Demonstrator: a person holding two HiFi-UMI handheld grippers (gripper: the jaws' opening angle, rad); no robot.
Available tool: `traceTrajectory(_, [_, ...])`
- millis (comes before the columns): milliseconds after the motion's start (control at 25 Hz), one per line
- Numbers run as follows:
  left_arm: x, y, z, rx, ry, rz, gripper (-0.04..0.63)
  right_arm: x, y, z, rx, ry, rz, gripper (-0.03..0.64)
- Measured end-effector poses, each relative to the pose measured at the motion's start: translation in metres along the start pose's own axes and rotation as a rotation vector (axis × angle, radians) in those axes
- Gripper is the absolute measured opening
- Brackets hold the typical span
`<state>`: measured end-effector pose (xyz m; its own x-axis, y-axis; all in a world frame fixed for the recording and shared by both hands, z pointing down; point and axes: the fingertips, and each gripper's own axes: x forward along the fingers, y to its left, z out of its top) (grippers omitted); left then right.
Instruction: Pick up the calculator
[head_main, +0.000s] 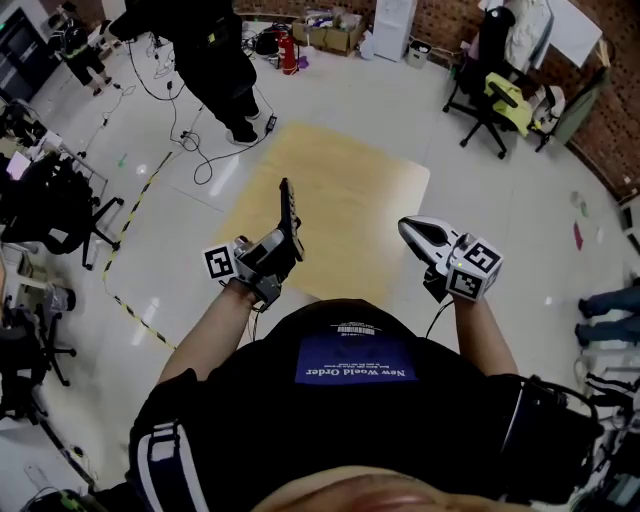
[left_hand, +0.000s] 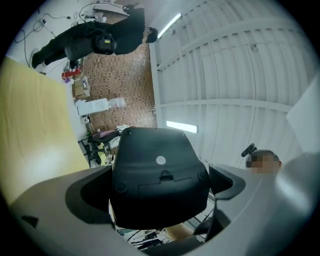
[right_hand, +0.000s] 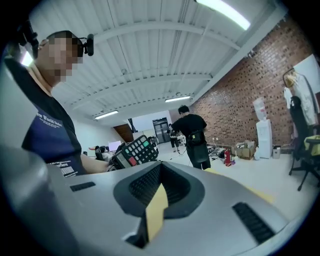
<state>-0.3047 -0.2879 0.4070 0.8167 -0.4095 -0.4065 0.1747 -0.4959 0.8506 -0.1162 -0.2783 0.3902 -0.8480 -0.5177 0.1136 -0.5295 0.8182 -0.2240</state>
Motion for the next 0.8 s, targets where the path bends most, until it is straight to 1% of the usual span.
traceTrajectory(120, [-0.019, -0.021, 0.007, 0.031, -0.010, -0.006, 0.588, -0.001, 0.013, 0.016, -0.013, -0.025, -0.015, -0.015])
traceTrajectory(240, [-0.026, -0.035, 0.011, 0.038, -0.029, -0.025, 0.588, -0.001, 0.015, 0.028, -0.003, -0.047, -0.023, -0.015])
traceTrajectory(400, [-0.030, -0.041, 0.010, 0.030, -0.056, -0.048, 0.588, -0.001, 0.014, 0.029, 0.007, -0.060, -0.020, -0.015])
traceTrajectory(560, [-0.027, -0.044, 0.007, 0.035, -0.045, -0.060, 0.588, 0.001, 0.014, 0.035, 0.003, -0.068, -0.012, -0.017])
traceTrajectory(800, [-0.028, -0.053, 0.010, 0.034, -0.055, -0.083, 0.588, 0.004, 0.021, 0.041, -0.008, -0.065, -0.014, -0.017])
